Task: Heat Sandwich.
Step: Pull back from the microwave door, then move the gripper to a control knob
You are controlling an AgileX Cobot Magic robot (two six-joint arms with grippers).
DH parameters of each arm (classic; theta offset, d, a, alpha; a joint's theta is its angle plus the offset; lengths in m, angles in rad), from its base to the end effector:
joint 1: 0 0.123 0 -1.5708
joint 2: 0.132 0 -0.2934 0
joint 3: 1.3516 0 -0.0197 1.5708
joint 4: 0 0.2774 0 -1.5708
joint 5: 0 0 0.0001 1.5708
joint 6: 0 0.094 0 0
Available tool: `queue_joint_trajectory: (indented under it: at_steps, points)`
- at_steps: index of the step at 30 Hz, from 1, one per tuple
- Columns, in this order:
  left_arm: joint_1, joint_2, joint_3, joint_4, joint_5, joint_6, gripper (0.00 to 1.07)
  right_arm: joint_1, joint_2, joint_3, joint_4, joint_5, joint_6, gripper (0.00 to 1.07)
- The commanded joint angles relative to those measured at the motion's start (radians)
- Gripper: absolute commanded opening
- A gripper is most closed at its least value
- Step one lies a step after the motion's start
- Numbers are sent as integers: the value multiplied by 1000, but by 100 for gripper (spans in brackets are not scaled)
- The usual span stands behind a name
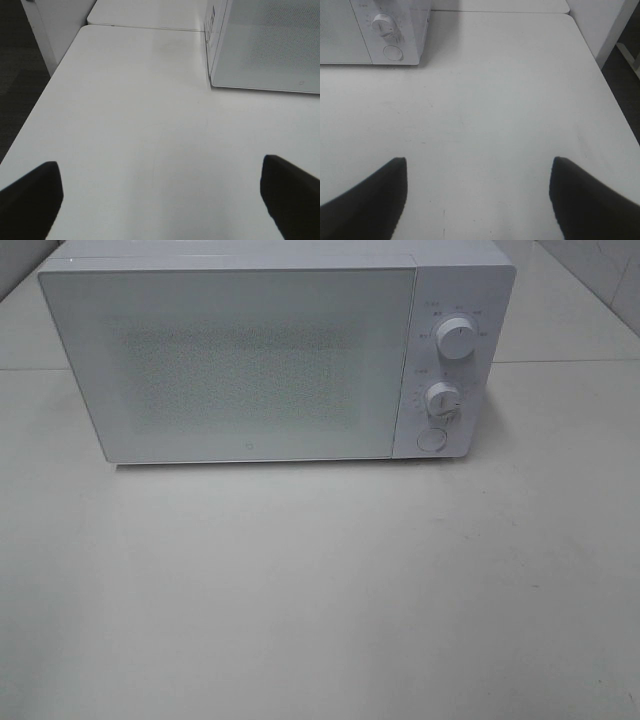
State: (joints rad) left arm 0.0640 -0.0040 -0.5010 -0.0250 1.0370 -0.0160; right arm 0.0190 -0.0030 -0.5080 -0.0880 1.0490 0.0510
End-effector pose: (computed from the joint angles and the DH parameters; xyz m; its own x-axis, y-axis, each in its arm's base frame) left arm 0.0131 -0.0012 0.2911 -0.4278 -0.0562 -0.9021 -0.0569 0.9978 -0.0352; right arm 0.0117 -0.0069 0.2925 -0.4337 -0.0012 -0.9010 0.0527 0.9983 -0.0267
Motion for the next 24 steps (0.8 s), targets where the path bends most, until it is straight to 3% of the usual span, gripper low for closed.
queue_joint_trajectory:
  at_steps: [1, 13, 24]
  points:
    - [0, -26, 5, -8, -3, 4, 100, -8, -25, 4, 3, -8, 2, 76]
    - [0, -26, 5, -8, -3, 4, 100, -6, -18, 3, 4, -10, 5, 72]
    - [0, -26, 5, -8, -3, 4, 100, -6, 112, -24, 28, -107, 6, 72]
